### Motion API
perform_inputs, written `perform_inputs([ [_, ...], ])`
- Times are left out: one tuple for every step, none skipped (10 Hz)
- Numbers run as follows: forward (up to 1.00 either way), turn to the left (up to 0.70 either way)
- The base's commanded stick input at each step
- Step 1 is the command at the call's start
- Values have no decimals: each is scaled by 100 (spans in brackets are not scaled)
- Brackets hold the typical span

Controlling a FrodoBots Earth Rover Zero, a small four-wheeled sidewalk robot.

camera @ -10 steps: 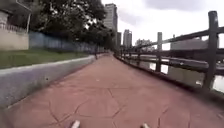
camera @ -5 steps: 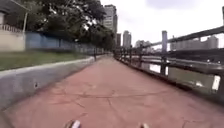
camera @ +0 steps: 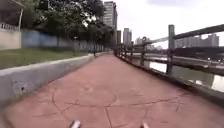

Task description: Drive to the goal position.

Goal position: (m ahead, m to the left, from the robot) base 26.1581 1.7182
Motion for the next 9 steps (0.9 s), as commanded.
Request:
perform_inputs([
  [70, 0],
  [70, 0],
  [70, 0],
  [70, 0],
  [70, 0],
  [70, 0],
  [70, 0],
  [70, 0],
  [70, 0],
])
